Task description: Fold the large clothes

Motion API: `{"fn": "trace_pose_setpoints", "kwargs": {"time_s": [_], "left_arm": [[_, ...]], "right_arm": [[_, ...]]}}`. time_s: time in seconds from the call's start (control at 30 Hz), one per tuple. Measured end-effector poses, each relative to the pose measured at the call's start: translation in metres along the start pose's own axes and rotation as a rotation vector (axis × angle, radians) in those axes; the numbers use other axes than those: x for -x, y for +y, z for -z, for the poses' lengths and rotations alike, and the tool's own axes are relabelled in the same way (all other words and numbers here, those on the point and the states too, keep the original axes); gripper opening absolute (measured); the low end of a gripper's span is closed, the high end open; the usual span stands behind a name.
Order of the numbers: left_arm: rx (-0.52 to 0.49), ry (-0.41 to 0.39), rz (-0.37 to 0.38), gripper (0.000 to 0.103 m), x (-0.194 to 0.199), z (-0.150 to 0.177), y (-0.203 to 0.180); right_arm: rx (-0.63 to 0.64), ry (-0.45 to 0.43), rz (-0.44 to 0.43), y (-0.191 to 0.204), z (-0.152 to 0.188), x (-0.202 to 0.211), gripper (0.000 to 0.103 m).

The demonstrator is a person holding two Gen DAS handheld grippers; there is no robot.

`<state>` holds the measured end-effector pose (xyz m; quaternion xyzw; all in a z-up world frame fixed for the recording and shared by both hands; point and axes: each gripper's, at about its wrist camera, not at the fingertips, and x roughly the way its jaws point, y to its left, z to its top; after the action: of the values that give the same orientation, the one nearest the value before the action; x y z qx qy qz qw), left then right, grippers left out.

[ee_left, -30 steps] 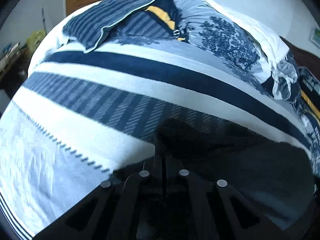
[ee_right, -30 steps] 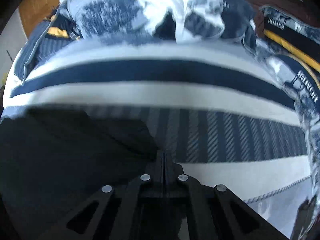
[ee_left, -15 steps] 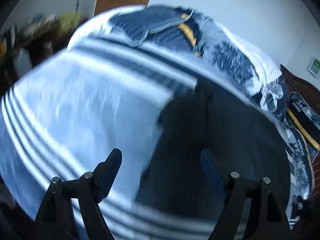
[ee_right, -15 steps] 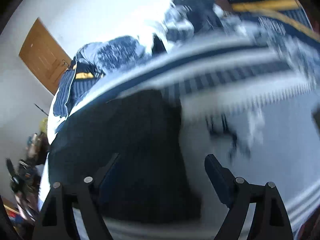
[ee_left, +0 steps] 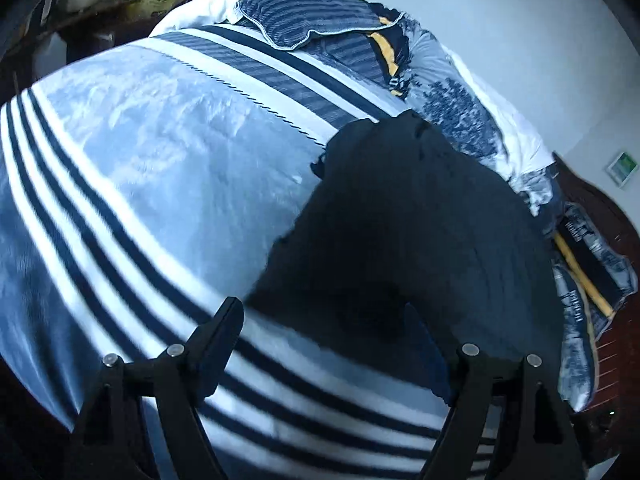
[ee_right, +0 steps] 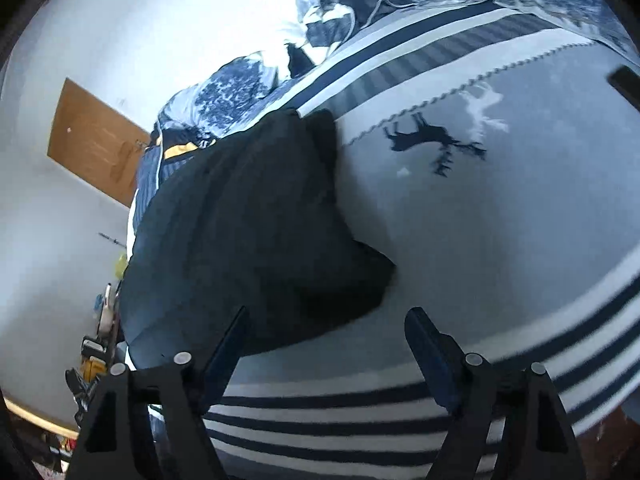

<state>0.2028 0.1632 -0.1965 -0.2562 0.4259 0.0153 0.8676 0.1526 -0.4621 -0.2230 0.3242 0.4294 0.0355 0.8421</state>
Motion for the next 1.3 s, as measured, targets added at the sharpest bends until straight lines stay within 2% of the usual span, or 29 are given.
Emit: {"fn": "trace_pose_setpoints", "kwargs": {"time_s": [0.07, 0.13, 0.23, 0.27, 0.3, 0.33, 0.37, 0.4, 0.43, 0.47, 0.5, 0.57, 0.7, 0.83, 0.93, 0.97, 1.07, 1.1, 1.17, 1.23, 1.27, 1.3], "left_arm": [[0.028, 0.021, -0.016, 0.082, -0.014, -0.004, 0.007], [0.063, 0.084, 0.014, 0.082, -0.032, -0.006, 0.013], [0.104, 0.120, 0.070, 0.081, -0.045, -0.007, 0.015], [0.111, 0.123, 0.099, 0.081, -0.046, -0.008, 0.013], [0.114, 0.129, 0.135, 0.079, -0.048, -0.008, 0.012], [0.115, 0.136, 0.169, 0.073, -0.050, -0.008, 0.011], [0.110, 0.141, 0.188, 0.050, -0.050, -0.007, 0.009], [0.105, 0.142, 0.196, 0.038, -0.050, -0.007, 0.008], [0.108, 0.140, 0.208, 0.026, -0.049, -0.007, 0.007], [0.115, 0.130, 0.222, 0.014, -0.047, -0.007, 0.008], [0.116, 0.119, 0.235, 0.008, -0.044, -0.008, 0.007], [0.117, 0.112, 0.241, 0.006, -0.035, -0.007, 0.007], [0.154, 0.150, 0.217, 0.003, -0.003, 0.012, 0.012], [0.146, 0.165, 0.204, 0.003, 0.046, 0.034, 0.026], [0.156, 0.160, 0.230, 0.003, 0.081, 0.055, 0.034], [0.143, 0.162, 0.214, 0.004, 0.087, 0.059, 0.034], [0.064, 0.183, 0.094, 0.007, 0.088, 0.066, 0.027], [0.043, 0.194, 0.065, 0.009, 0.086, 0.066, 0.024], [0.034, 0.184, 0.048, 0.013, 0.087, 0.062, 0.020], [0.021, 0.132, 0.052, 0.028, 0.099, 0.056, 0.015], [0.003, 0.098, 0.045, 0.050, 0.108, 0.055, 0.012], [-0.033, 0.045, 0.014, 0.069, 0.116, 0.050, 0.003]], "right_arm": [[-0.023, 0.039, -0.008, -0.004, -0.002, -0.015, 0.082], [-0.073, 0.104, -0.003, -0.012, -0.003, -0.033, 0.082], [-0.145, 0.132, -0.081, -0.022, -0.005, -0.048, 0.081], [-0.156, 0.125, -0.090, -0.023, -0.007, -0.050, 0.079], [-0.169, 0.121, -0.114, -0.025, -0.008, -0.052, 0.069], [-0.177, 0.125, -0.135, -0.027, -0.009, -0.056, 0.062], [-0.183, 0.134, -0.155, -0.028, -0.009, -0.059, 0.047], [-0.182, 0.139, -0.175, -0.028, -0.010, -0.061, 0.035], [-0.174, 0.140, -0.192, -0.026, -0.010, -0.061, 0.031], [-0.159, 0.134, -0.200, -0.024, -0.010, -0.059, 0.023], [-0.141, 0.125, -0.201, -0.021, -0.010, -0.056, 0.016], [-0.110, 0.110, -0.192, -0.015, -0.008, -0.049, 0.011], [-0.108, 0.085, -0.177, -0.013, 0.001, -0.029, 0.006], [-0.110, 0.074, -0.154, -0.016, 0.032, 0.011, 0.004], [-0.086, 0.066, -0.126, -0.016, 0.057, 0.045, 0.003], [-0.080, 0.057, -0.127, -0.015, 0.064, 0.056, 0.003], [-0.066, 0.058, -0.151, -0.012, 0.073, 0.071, 0.003], [-0.050, 0.068, -0.124, -0.009, 0.073, 0.071, 0.007], [-0.049, 0.075, -0.064, -0.007, 0.069, 0.068, 0.007], [-0.048, 0.069, -0.017, -0.001, 0.062, 0.069, 0.007], [-0.034, 0.055, 0.026, 0.003, 0.059, 0.072, 0.014], [-0.016, 0.039, 0.067, 0.005, 0.057, 0.077, 0.029]]}}
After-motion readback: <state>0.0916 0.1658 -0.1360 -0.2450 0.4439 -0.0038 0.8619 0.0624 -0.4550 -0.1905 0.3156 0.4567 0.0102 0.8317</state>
